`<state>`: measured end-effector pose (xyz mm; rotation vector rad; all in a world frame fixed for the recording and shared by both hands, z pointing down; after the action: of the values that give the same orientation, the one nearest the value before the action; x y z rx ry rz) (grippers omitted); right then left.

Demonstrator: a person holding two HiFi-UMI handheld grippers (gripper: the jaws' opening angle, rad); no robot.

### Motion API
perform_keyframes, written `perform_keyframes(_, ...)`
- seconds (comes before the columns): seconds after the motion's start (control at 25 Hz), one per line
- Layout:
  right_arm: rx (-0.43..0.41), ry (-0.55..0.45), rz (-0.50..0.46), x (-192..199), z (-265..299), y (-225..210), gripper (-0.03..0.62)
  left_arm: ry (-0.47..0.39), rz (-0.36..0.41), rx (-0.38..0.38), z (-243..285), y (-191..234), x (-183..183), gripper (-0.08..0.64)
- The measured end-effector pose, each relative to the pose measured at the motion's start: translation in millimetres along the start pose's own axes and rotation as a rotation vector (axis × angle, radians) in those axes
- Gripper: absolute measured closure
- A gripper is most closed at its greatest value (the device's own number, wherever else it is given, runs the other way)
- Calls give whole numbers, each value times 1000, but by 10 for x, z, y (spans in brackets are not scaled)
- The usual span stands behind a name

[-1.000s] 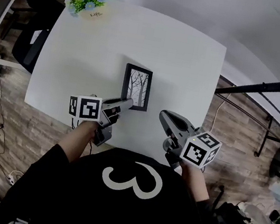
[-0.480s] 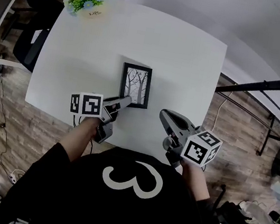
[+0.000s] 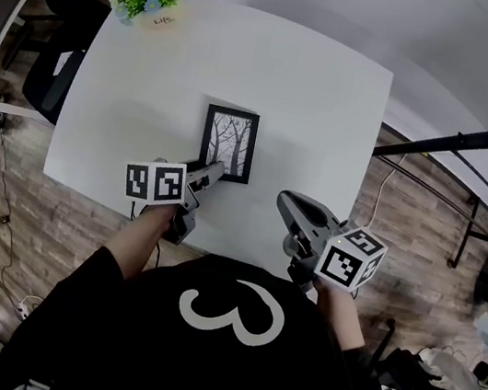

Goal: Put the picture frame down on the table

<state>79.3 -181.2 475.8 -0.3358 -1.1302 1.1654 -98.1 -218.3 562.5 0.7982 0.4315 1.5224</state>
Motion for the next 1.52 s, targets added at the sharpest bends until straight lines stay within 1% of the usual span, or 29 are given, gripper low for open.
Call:
perform_keyframes(0.08,5,2,2,22,-18,19,569,-7,4,-31,-11,20,24,400)
perform_keyframes(0.24,13,-8,8,49,-70,10,569,-15,21,-59,-13,1,27,379)
perform_keyframes(0.56,18,-7,23,119,-118,18,569,-4,122,-149,-2,-35,59,351)
perform_keyframes(0.72,13,-4,24,130,-108,35,569,-5,197,-214,-25,-30,48,319)
perform_keyframes(0.8,10,-5,23,135,-108,38,569,-6,216,-234,-46,-12,57,304)
perform_keyframes(0.96,12,-3,19,160,-117,52,569,-14,207,-213,-65,-11,92,283)
perform_keyframes(1.0,12,0,18,168,-114,68,569,-15,211,-212,-75,-14,101,270)
perform_keyframes(1.12,3,3,8,192,-108,111,569,-23,221,-220,-123,-25,114,261)
perform_keyframes(1.24,-1,-2,-5,205,-117,161,569,-42,213,-228,-205,-32,119,261)
perform_keyframes(1.36,3,-13,-24,213,-146,215,569,-55,196,-197,-316,-77,159,264)
perform_keyframes(1.52,9,-34,-49,234,-209,303,569,-82,192,-131,-504,-201,238,268)
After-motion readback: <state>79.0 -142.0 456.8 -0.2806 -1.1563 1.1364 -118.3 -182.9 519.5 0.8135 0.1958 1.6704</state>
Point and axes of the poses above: the fingertips, and each gripper's own axes: z forward along the fingers, y to its left, x out of its underside, the point moved 3 cm from there along -z, backward along the fingers, and after that the axes turned 12 degrees about y, right-handed, at the moved point
